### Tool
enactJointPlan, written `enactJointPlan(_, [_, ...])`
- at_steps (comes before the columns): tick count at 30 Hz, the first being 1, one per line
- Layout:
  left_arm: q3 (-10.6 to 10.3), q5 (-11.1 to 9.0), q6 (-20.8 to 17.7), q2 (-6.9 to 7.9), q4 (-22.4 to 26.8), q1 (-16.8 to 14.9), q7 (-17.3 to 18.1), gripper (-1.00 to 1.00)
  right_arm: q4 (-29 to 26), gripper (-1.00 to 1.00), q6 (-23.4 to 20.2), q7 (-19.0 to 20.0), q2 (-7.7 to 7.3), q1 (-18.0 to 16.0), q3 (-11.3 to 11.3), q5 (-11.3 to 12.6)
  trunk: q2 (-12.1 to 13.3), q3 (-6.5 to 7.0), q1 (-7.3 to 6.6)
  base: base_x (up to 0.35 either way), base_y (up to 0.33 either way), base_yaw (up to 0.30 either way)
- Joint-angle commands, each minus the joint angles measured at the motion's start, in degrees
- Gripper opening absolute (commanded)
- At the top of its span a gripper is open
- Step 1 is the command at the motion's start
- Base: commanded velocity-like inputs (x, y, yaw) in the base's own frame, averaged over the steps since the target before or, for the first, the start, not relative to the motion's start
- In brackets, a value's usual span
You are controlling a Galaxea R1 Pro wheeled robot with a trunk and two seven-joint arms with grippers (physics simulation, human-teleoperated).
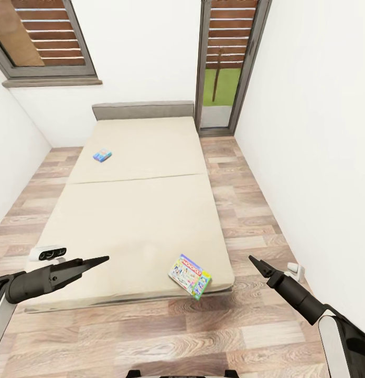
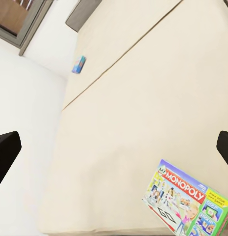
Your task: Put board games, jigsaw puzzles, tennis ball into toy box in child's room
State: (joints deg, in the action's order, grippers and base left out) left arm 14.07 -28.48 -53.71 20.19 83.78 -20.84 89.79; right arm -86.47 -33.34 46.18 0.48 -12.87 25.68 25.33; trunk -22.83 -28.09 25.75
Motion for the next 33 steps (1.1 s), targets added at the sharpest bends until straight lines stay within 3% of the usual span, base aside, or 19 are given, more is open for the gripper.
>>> enactJointPlan(1, [0.0, 0.0, -0.6, 0.02, 0.0, 0.0, 0.2, 1.00, 0.0, 1.00, -0.4, 0.1, 0.05, 0.0, 0.1, 0.2, -0.1, 0.02, 0.03, 0.000, 0.000, 0.000])
enactJointPlan(33, [0.0, 0.1, -0.4, 0.02, -0.2, 0.0, 0.2, 1.00, 0.0, 1.00, -0.3, 0.1, 0.05, 0.0, 0.1, 0.2, -0.1, 3.05, 0.03, 0.000, 0.000, 0.000])
